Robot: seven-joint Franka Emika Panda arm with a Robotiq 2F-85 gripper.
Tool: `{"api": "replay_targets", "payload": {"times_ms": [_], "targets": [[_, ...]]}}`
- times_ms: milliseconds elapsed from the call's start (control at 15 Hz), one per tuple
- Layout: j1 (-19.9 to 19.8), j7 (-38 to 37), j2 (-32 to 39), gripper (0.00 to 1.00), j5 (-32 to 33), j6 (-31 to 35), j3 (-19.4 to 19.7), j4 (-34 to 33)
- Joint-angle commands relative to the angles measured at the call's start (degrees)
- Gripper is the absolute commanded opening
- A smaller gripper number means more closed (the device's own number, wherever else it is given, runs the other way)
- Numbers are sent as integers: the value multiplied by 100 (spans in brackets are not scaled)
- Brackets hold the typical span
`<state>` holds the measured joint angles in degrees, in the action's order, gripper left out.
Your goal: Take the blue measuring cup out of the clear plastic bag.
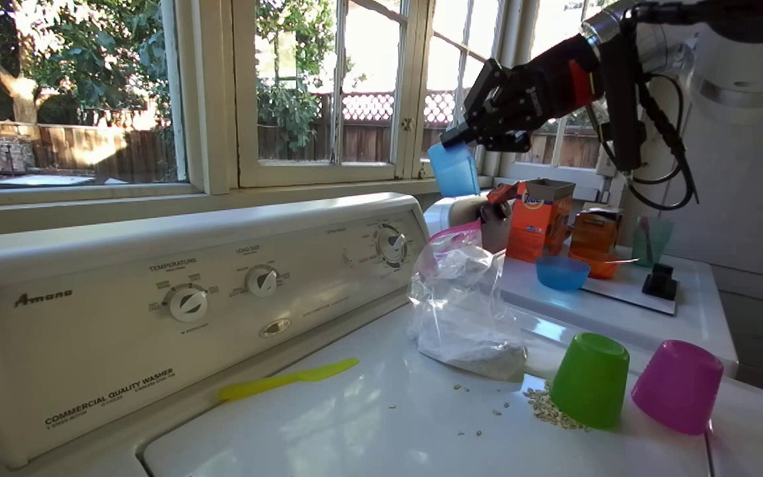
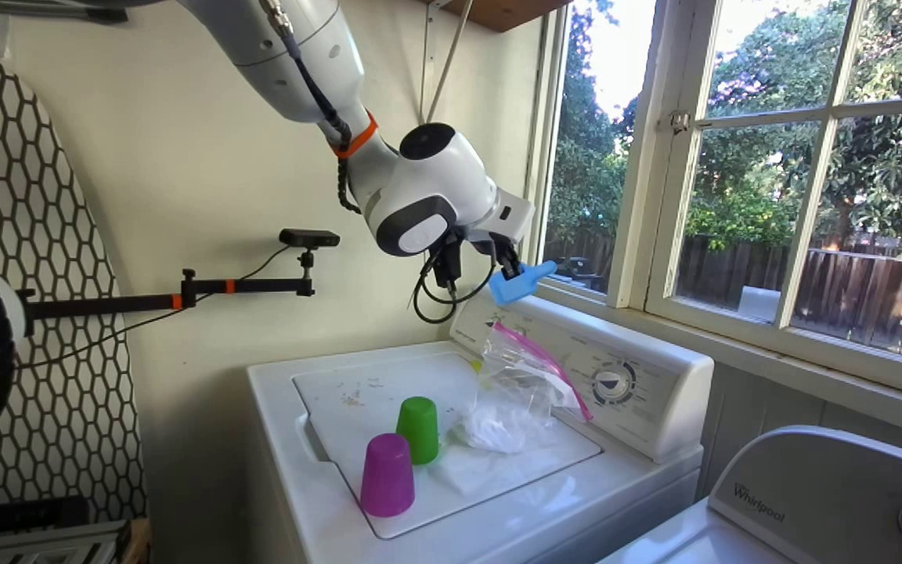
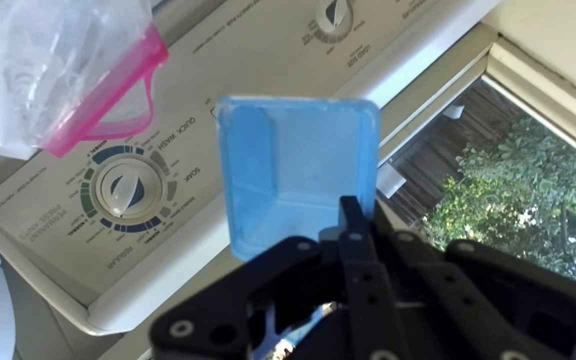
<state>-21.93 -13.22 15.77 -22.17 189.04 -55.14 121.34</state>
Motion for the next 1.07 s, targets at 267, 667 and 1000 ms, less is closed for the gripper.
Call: {"api": "replay_targets", "payload": {"times_ms": [267, 667, 1000], "targets": [[-483, 458, -850, 1, 82, -1514, -459, 373], [-370, 848, -1064, 1, 214, -2098, -476, 403], [-206, 866, -1128, 1, 750, -2636, -397, 381]]}}
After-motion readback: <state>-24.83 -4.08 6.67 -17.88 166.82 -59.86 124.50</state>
